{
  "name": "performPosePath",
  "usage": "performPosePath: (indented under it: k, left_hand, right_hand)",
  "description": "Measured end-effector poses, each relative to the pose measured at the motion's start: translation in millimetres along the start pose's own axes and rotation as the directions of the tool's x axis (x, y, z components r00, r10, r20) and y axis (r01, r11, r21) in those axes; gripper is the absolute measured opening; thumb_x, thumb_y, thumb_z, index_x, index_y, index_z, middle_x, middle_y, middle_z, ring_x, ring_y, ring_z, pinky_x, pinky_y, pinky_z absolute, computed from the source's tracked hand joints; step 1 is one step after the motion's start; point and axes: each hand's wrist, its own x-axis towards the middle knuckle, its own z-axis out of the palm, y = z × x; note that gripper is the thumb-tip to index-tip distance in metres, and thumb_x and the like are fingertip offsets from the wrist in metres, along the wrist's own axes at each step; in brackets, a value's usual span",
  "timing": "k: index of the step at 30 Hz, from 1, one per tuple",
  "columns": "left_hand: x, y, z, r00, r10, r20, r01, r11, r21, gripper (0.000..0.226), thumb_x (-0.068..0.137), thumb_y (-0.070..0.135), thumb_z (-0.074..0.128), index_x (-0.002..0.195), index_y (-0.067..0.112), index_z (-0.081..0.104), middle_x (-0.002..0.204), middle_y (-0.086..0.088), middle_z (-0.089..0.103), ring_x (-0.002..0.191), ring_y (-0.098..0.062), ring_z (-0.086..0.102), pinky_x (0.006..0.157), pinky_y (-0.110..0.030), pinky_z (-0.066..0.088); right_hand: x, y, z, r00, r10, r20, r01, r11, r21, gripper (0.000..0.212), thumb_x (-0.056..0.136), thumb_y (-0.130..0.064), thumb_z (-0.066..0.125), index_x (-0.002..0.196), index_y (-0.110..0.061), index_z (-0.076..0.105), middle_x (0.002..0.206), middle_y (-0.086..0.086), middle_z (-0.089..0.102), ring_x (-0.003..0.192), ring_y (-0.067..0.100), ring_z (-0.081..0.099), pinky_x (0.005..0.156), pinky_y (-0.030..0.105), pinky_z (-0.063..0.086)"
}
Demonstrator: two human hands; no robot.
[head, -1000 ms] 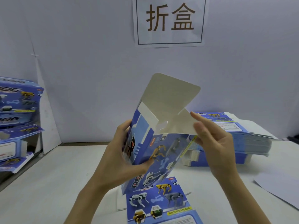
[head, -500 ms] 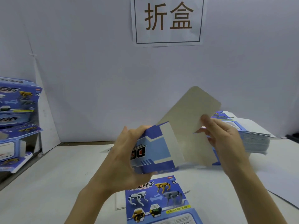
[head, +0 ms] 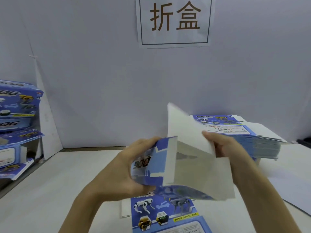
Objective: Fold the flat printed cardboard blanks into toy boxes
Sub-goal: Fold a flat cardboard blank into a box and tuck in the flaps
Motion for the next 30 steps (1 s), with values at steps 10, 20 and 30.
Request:
performPosePath:
  k: [10, 20, 30]
  left_hand:
    - [5, -5, 4, 0.969, -0.062, -0.238, 0.048, 0.997, -0.067, 0.085, 0.061, 0.032, 0.08, 0.129, 0.053, 0.033, 0.118, 0.038, 0.049, 0.116, 0.008, 0.05, 0.072, -0.012, 0.054]
    - [11, -7, 14, 0.937, -0.018, -0.348, 0.039, 0.998, 0.053, 0.086, 0.06, 0.045, 0.082, 0.13, 0.05, 0.033, 0.114, 0.027, 0.049, 0.115, 0.0, 0.05, 0.078, -0.008, 0.049]
    - [16, 4, 35, 0.95, 0.15, -0.274, -0.068, 0.956, 0.287, 0.082, 0.066, 0.034, 0.076, 0.133, 0.042, 0.029, 0.127, 0.022, 0.04, 0.117, 0.001, 0.043, 0.085, -0.004, 0.043]
  right_hand:
    - [2, -3, 2, 0.986, -0.119, 0.114, 0.101, 0.982, 0.16, 0.038, 0.077, -0.04, 0.06, 0.103, -0.013, 0.069, 0.091, 0.008, 0.072, 0.073, 0.022, 0.07, 0.059, 0.032, 0.056]
    - [7, 20, 17, 0.368, -0.925, 0.1, 0.434, 0.076, -0.898, 0.028, 0.082, 0.009, 0.067, 0.108, -0.002, 0.072, 0.077, 0.019, 0.073, 0.062, 0.031, 0.067, 0.065, 0.027, 0.039]
    - [10, 19, 9, 0.361, -0.933, -0.003, 0.42, 0.165, -0.892, 0.014, 0.081, 0.001, 0.07, 0.075, -0.008, 0.061, 0.068, 0.001, 0.063, 0.061, 0.023, 0.061, 0.058, 0.027, 0.043]
